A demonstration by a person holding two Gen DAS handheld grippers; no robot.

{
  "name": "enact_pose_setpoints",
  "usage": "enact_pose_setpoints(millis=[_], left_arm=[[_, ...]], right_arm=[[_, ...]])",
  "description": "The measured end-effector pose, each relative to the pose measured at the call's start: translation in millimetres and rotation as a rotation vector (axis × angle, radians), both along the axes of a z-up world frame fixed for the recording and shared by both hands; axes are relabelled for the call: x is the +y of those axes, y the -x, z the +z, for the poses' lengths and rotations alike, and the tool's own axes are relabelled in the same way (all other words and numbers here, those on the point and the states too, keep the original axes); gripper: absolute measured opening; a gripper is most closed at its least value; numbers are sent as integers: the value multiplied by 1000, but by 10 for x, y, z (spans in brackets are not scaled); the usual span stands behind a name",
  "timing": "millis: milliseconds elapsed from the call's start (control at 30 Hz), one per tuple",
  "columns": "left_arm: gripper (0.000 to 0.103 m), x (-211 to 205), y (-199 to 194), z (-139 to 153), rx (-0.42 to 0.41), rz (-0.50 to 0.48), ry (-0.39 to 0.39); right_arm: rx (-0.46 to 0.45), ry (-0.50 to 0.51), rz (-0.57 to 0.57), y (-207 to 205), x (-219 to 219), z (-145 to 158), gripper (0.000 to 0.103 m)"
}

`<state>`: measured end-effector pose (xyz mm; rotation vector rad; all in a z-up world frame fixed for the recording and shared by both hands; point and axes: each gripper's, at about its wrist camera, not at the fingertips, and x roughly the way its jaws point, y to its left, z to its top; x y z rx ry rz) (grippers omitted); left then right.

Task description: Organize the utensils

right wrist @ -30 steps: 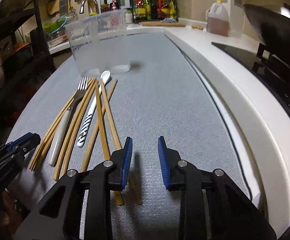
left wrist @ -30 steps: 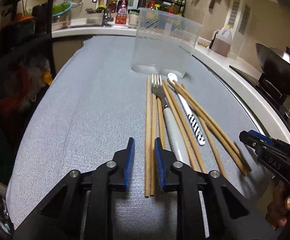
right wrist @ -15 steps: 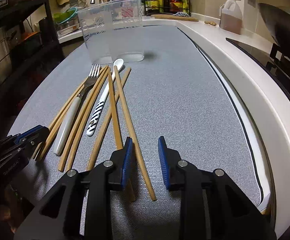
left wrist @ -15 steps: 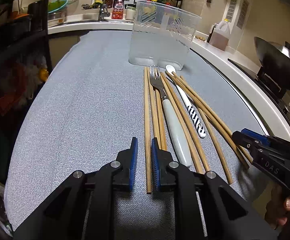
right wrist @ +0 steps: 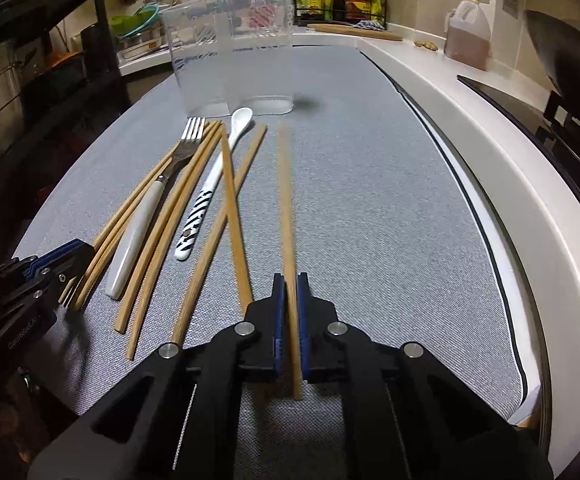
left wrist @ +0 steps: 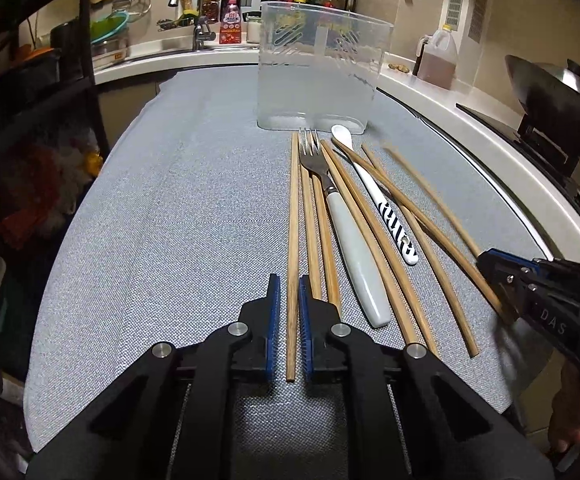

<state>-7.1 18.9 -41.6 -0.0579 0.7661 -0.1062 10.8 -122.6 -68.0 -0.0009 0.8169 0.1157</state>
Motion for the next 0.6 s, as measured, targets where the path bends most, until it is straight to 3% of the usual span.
enact_pose_setpoints(millis=[333, 600], left_arm=[[6, 115, 40, -6, -10, 34, 20], [6, 83, 103, -34, -50, 28, -18]], right_arm=[[-1, -4, -64, -4, -115, -27, 10], [-11, 3, -63, 31, -114, -22, 10]])
